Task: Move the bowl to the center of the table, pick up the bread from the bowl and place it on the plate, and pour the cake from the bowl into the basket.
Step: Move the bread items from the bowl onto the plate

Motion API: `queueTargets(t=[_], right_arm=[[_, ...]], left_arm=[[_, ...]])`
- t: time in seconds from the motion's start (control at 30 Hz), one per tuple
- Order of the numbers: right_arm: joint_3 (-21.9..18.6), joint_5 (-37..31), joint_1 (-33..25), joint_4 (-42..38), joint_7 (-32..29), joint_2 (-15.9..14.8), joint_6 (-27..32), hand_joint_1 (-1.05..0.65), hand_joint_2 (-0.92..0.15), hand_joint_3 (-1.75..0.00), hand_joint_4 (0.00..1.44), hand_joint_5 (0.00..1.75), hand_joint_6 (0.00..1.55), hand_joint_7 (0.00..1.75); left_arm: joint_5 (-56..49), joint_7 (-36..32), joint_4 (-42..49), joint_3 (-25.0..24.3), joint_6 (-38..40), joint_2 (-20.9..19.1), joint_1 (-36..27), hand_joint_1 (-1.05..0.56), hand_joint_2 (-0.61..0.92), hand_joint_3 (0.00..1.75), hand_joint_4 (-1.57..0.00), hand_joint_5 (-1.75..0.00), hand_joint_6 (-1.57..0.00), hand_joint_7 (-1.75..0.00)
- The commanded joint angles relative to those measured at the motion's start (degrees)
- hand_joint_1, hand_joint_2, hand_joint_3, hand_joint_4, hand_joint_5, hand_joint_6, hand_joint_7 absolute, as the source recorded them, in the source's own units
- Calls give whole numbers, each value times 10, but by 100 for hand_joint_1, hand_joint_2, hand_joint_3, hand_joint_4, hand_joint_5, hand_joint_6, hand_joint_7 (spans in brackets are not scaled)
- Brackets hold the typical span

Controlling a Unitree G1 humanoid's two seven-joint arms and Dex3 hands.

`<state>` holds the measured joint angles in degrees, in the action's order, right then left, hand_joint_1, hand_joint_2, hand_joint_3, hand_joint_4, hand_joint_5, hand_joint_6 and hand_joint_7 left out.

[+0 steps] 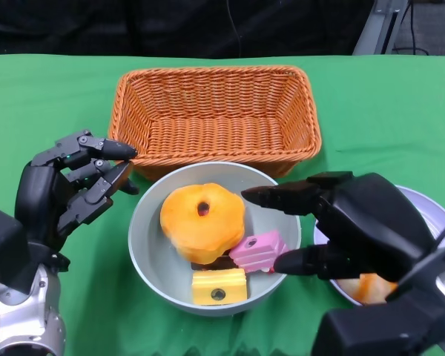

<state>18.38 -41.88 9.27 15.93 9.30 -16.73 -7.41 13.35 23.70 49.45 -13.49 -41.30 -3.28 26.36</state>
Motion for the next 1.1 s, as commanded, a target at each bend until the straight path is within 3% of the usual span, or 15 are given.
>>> queueTargets(t=[0.03, 0.57, 1.1], right_arm=[[10, -12, 25, -39, -18, 2, -8, -65, -86, 0, 66, 6, 65, 1], [65, -66, 113, -212, -79, 27, -7, -65, -89, -1, 57, 0, 57, 0], [109, -84, 165, -315, -141, 45, -29, -68, -90, -1, 52, 0, 50, 0]], left_arm=[[-6, -14, -6, 1, -12, -5, -3, -24, 92, 28, -82, -137, -93, -87], [-10, -21, -9, 6, -18, -5, -3, -25, 92, 29, -81, -138, -92, -89], [3, -18, -5, 0, -26, -2, 5, -23, 92, 30, -82, -136, -92, -87]])
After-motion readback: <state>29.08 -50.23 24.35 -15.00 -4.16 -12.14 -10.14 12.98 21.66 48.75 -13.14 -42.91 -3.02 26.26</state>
